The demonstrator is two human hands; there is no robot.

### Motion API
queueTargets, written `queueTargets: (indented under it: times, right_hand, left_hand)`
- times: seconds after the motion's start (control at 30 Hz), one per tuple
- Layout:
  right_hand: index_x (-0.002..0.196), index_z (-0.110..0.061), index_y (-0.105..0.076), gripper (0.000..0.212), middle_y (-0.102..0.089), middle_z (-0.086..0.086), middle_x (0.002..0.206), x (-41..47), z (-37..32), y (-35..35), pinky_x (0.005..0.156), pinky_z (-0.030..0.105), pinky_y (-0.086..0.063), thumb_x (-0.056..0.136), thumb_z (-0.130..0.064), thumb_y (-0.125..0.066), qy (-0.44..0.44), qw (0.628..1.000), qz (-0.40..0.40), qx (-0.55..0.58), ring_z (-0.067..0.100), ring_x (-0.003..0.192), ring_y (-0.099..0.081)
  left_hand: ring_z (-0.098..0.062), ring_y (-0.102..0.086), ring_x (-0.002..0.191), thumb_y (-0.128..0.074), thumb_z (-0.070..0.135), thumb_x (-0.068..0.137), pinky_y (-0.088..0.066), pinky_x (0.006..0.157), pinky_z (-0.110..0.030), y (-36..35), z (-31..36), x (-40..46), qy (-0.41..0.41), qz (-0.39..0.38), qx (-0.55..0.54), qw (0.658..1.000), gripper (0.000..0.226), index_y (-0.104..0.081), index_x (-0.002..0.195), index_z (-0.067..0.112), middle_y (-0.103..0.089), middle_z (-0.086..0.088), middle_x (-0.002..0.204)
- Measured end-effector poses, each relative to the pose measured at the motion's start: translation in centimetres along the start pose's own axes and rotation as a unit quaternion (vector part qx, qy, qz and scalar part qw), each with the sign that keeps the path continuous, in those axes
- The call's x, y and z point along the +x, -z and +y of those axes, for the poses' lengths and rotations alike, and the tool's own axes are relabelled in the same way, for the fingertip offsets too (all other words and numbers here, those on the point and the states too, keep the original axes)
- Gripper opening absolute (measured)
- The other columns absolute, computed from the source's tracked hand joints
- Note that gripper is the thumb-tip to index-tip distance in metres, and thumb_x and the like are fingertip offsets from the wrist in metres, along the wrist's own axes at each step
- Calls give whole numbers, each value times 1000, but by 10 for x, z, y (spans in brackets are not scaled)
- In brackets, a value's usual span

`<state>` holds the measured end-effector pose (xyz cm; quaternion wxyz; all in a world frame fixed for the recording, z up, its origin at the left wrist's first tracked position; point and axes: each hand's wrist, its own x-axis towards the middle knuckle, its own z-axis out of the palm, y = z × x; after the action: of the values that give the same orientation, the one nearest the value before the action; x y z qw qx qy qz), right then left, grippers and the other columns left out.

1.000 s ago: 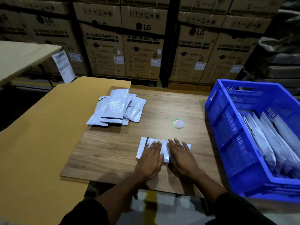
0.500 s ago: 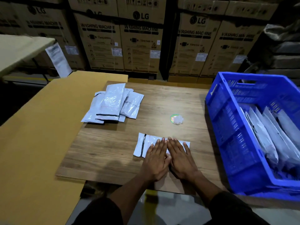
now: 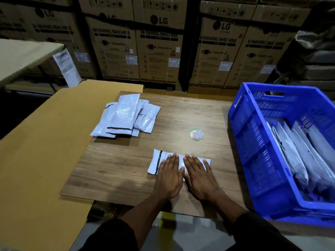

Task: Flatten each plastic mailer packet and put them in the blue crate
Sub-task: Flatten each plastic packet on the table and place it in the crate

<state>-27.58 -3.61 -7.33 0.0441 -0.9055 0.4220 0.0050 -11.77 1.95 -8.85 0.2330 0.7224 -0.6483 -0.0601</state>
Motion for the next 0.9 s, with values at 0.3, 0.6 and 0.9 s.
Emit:
queueTargets:
  times: [0.3,0.6,0.9]
  right_hand:
    - [159,-22,-13,67,-4,-9,166,3,3,4,121,48,-4,99,-51,-10,7,1000,-25,14,14,153,-5]
    - [159,-25,0,63,9,-11,165,2,0,15,121,46,3,104,-47,-20,7,999,-52,-4,11,152,6]
    - [136,-2,-57,69,-55,15,142,20,-34,21,111,57,-25,83,-44,-43,54,996,-36,-65,31,131,-53]
  left_hand:
    - [-32,-49,137,-29,34,104,-28,112,-43,-2,-28,-1,-18,13,47,999,55,-54,143,4,-54,-12,147]
    - [-31,-41,143,-34,39,100,-38,112,-47,2,-38,-5,14,13,58,998,57,-53,144,9,-47,-10,153]
    - [-30,-44,141,-30,33,98,-46,106,-46,6,-39,-4,30,5,56,998,53,-58,141,18,-50,-3,151]
